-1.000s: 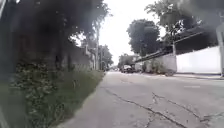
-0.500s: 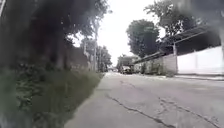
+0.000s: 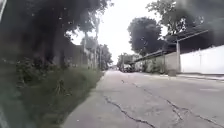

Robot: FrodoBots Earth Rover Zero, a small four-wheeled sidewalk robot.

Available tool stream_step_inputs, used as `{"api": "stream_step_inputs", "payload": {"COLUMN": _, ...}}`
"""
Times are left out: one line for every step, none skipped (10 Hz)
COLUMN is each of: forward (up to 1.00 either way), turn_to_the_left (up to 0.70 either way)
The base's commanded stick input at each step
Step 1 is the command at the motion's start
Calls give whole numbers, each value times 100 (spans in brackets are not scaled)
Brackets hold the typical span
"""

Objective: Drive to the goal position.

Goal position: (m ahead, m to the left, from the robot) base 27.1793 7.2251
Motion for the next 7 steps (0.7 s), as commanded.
{"api": "stream_step_inputs", "payload": {"forward": 70, "turn_to_the_left": 35}}
{"api": "stream_step_inputs", "payload": {"forward": 70, "turn_to_the_left": 35}}
{"api": "stream_step_inputs", "payload": {"forward": 70, "turn_to_the_left": 5}}
{"api": "stream_step_inputs", "payload": {"forward": 70, "turn_to_the_left": 1}}
{"api": "stream_step_inputs", "payload": {"forward": 70, "turn_to_the_left": 0}}
{"api": "stream_step_inputs", "payload": {"forward": 70, "turn_to_the_left": 0}}
{"api": "stream_step_inputs", "payload": {"forward": 70, "turn_to_the_left": 0}}
